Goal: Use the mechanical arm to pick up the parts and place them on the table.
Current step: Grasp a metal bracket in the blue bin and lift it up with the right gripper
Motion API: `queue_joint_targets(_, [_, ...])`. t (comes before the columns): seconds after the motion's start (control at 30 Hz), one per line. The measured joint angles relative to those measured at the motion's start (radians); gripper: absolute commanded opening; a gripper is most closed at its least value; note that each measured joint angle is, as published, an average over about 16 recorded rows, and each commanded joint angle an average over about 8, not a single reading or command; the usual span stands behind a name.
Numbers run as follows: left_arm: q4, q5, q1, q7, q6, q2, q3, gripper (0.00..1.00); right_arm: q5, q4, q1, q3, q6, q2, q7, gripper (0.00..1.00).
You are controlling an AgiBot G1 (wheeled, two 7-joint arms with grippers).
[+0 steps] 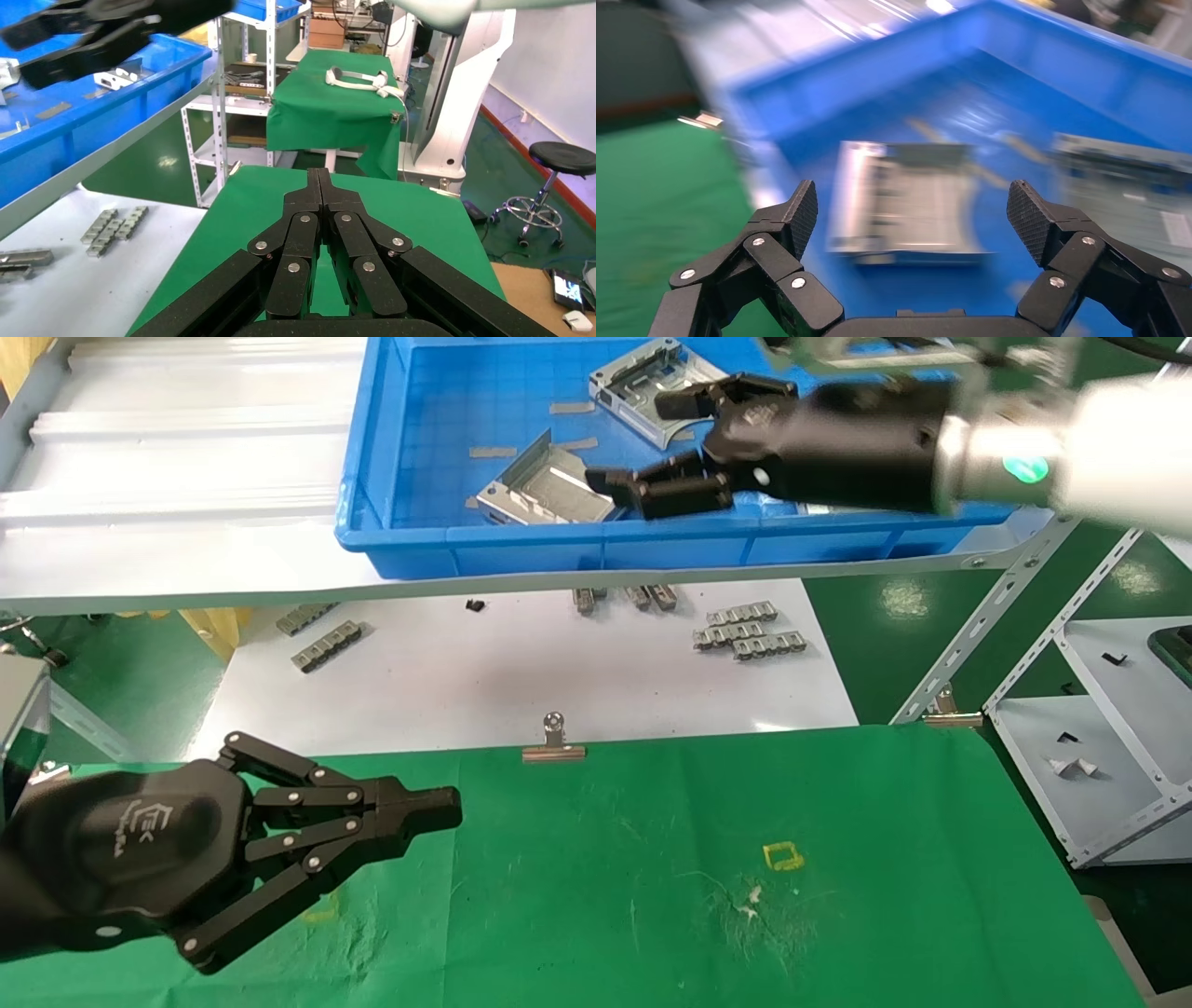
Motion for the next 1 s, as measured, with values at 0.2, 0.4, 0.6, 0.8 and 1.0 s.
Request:
queue_joint_targets(0.2, [0.000,0.000,0.000,0.000,0.000,0.000,0.000,0.00,-0.119,-0.221,0.116,-0.058,0.135,-0.139,-0.024,1.00])
queue_joint_targets(0.4, [0.000,0.000,0.000,0.000,0.000,0.000,0.000,0.00,-0.151,-0.359,0.163,-0.085,0.250,-0.230,-0.026,0.59])
queue_joint_targets(0.6, [0.000,0.000,0.000,0.000,0.000,0.000,0.000,0.39,-0.139,-0.396,0.162,-0.113,0.338,-0.267,0.027,0.00])
queue_joint_targets(0.8, [0.000,0.000,0.000,0.000,0.000,0.000,0.000,1.00,-0.120,-0.364,0.145,-0.168,0.409,-0.274,0.130,0.00])
queue_joint_targets(1.0, [0.000,0.000,0.000,0.000,0.000,0.000,0.000,1.00,-0.109,-0.311,0.133,-0.250,0.472,-0.275,0.244,0.00])
